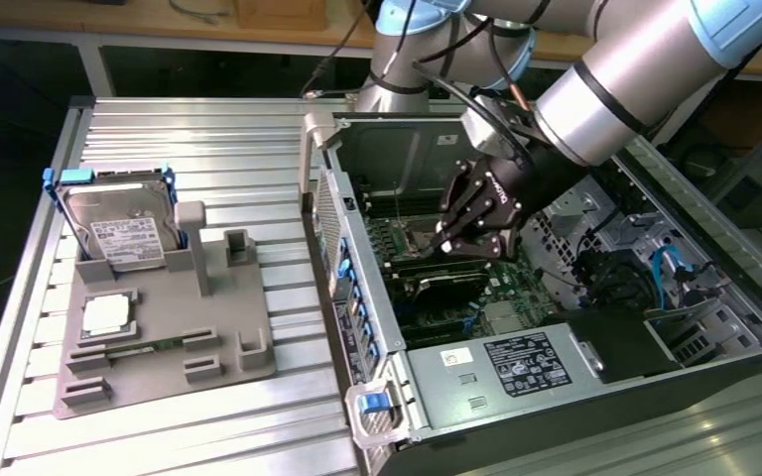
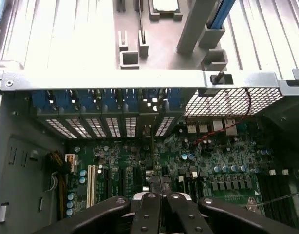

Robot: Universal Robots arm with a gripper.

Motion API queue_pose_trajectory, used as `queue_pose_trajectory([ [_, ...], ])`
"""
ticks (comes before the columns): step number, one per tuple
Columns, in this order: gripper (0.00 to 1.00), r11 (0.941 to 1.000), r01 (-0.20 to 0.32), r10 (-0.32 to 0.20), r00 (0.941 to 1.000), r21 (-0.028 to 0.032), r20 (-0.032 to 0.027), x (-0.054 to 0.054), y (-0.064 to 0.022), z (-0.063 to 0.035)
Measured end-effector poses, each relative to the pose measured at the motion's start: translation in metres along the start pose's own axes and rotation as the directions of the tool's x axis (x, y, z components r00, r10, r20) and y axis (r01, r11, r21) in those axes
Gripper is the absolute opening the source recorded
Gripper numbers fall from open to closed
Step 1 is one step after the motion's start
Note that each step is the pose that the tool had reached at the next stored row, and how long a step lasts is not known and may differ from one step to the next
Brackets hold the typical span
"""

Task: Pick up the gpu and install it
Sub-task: 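Press down on the gpu until it lock into place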

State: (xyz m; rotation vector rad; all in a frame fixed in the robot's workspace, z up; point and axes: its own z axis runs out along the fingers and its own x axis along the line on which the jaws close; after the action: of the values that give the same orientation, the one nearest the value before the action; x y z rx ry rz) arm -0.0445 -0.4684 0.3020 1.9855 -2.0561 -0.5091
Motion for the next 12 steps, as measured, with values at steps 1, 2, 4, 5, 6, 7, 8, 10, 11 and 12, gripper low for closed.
queue_pose_trajectory([
  [1,0.11,1.0000,-0.001,0.001,1.0000,-0.0086,0.0003,0.0002,-0.0006,0.0014],
  [2,0.11,0.9999,-0.001,0.001,1.0000,-0.0127,0.0003,0.0003,-0.0010,0.0029],
  [4,0.11,0.9999,-0.001,0.001,1.0000,-0.0156,0.0002,0.0005,-0.0010,0.0055],
  [5,0.11,0.9999,-0.001,0.001,1.0000,-0.0165,0.0002,0.0007,-0.0005,0.0073],
  [6,0.11,0.9998,-0.001,0.001,1.0000,-0.0174,0.0002,0.0009,0.0005,0.0095],
  [7,0.11,0.9998,-0.001,0.001,1.0000,-0.0207,0.0008,0.0009,0.0008,0.0099],
  [8,0.11,0.9994,0.001,-0.001,1.0000,-0.0334,0.0078,0.0010,0.0008,0.0100],
  [10,0.11,0.9983,0.001,0.000,0.9999,-0.0582,0.0142,0.0008,0.0008,0.0101],
  [11,0.11,0.9973,0.000,0.001,0.9999,-0.0735,0.0147,0.0009,0.0008,0.0101],
  [12,0.11,0.9960,-0.001,0.002,0.9999,-0.0891,0.0146,0.0009,0.0008,0.0101],
])
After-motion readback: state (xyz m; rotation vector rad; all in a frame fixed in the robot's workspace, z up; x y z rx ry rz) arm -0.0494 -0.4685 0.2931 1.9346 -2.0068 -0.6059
